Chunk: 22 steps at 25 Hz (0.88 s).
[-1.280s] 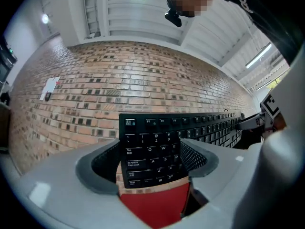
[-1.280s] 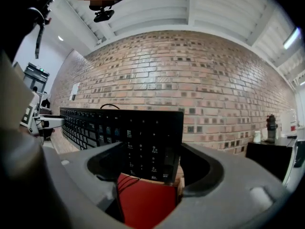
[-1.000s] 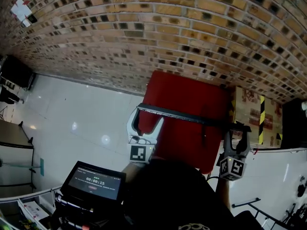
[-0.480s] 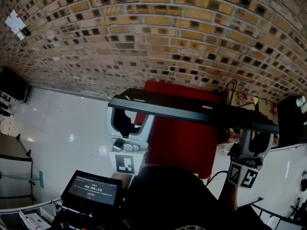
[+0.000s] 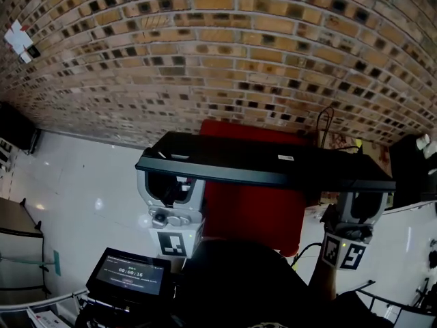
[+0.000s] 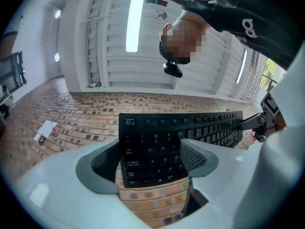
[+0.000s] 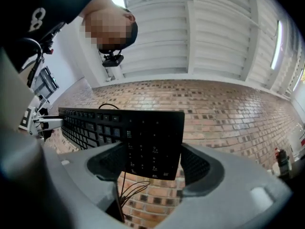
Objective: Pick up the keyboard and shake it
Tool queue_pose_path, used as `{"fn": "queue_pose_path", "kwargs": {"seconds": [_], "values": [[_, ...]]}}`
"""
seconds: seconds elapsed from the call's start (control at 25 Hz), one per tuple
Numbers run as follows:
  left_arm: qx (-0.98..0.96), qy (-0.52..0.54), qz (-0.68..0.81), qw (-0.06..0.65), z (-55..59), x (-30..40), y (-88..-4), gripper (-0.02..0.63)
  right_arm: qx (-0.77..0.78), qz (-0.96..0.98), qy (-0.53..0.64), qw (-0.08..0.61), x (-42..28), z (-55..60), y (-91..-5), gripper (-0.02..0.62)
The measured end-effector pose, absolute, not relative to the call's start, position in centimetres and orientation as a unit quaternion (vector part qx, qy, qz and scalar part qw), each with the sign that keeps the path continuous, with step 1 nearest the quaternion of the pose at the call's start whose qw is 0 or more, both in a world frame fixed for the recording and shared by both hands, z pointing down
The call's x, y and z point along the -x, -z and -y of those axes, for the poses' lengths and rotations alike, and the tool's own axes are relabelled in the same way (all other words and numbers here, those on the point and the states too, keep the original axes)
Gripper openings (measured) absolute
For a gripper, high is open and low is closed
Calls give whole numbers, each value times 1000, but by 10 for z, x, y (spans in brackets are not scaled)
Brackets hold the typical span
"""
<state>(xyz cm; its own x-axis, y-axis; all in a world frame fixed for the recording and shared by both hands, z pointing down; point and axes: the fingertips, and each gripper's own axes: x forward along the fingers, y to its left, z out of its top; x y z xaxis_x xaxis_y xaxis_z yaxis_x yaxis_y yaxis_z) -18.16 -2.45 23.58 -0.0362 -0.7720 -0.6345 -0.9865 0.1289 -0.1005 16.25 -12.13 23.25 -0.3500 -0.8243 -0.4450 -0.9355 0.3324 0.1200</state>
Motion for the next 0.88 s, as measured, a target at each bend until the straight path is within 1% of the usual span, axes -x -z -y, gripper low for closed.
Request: {"fn": "queue_pose_path", "kwargs": {"seconds": [0.12, 0.2, 0.28, 0.4, 0.52, 0.72, 0.88], "values": [[640, -133, -720, 233, 29, 195, -304, 405, 548, -820, -124, 109, -157, 139, -264, 334], [643, -121, -731, 192, 37, 200, -332, 405, 550, -826, -97, 83, -155, 147, -287, 334], [649, -120, -734, 161, 48, 199, -337, 405, 550, -831, -69, 52, -154, 155, -312, 334], [672, -89, -721, 141, 69, 186, -328, 402, 554, -832, -29, 9, -155, 164, -351, 334], [681, -65, -723, 96, 77, 185, -357, 402, 557, -830, -4, -23, -157, 164, -383, 334], [688, -43, -723, 51, 80, 184, -395, 402, 560, -826, 20, -56, -159, 162, -419, 334], [692, -29, -720, 35, 83, 183, -408, 402, 561, -824, 23, -71, -161, 164, -432, 334]]}}
